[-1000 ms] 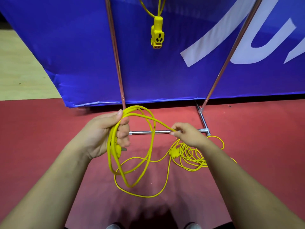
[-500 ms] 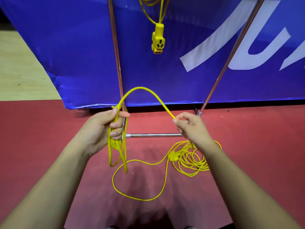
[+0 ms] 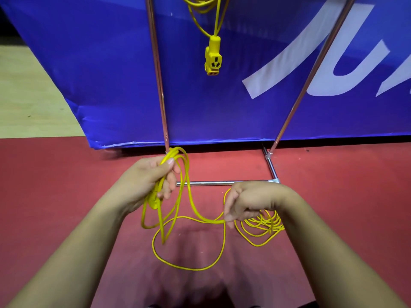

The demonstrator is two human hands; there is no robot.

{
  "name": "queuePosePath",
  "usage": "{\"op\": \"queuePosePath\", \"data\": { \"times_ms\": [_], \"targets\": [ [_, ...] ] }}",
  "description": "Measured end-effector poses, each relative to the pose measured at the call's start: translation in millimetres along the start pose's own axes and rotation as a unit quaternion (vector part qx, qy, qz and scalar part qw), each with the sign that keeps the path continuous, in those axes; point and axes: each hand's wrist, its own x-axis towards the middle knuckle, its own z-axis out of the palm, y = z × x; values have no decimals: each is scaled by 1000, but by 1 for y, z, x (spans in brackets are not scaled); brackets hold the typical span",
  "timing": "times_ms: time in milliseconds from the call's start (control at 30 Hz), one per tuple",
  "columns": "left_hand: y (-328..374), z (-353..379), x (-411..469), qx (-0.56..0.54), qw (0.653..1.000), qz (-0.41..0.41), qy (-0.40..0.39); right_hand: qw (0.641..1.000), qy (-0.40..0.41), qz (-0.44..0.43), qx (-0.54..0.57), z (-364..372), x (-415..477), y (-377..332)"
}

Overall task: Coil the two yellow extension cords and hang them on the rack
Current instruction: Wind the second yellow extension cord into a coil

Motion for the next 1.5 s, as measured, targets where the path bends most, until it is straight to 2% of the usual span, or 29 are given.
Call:
{"op": "queuePosePath", "data": {
  "times_ms": [33,100,200,300,400,467,533,667,733,833,933,1033,1167,1233,1300,1367,1500],
  "targets": [
    [-3,5,0,15,1000,-13,-11,999,-21,-39,29,3,3,-4],
    [-7,18,-1,16,997,-49,-51,984,-8,-132,123,8,11,-9],
    [-6,30,-2,-5,992,-60,-106,935,114,-214,259,6,22,-11],
    [0,30,0,-59,994,-46,-78,913,207,-239,256,-4,25,1],
    [3,20,4,-174,983,-52,-9,939,267,-178,124,-13,23,23],
    [5,12,4,-181,982,-59,10,930,292,-157,162,-16,22,39],
    [5,8,0,-143,985,-95,-13,906,325,-162,217,-18,21,47],
    [2,11,-8,-95,976,-179,-80,881,377,-195,210,-19,22,38],
    [0,13,-8,-99,973,-192,-80,881,374,-207,202,-17,21,25],
    [-3,15,-6,-102,973,-195,-74,896,366,-219,120,-7,19,-2],
    [-6,19,-5,-70,981,-167,-75,904,350,-241,45,10,25,-26],
    [-7,16,-2,-100,986,-123,-57,902,350,-243,60,14,31,-26],
    [3,4,-2,-228,968,-91,-44,954,263,-141,-9,-2,36,22],
    [5,-7,-2,-256,961,-93,-52,964,251,-87,9,-4,39,49],
    [5,-17,-4,-222,968,-103,-61,945,289,-97,115,-4,43,62],
    [2,-22,-5,-178,973,-125,-80,912,343,-118,192,-9,46,62],
    [-2,-19,-5,-164,966,-184,-80,866,451,-132,170,-15,48,51]
  ]
}}
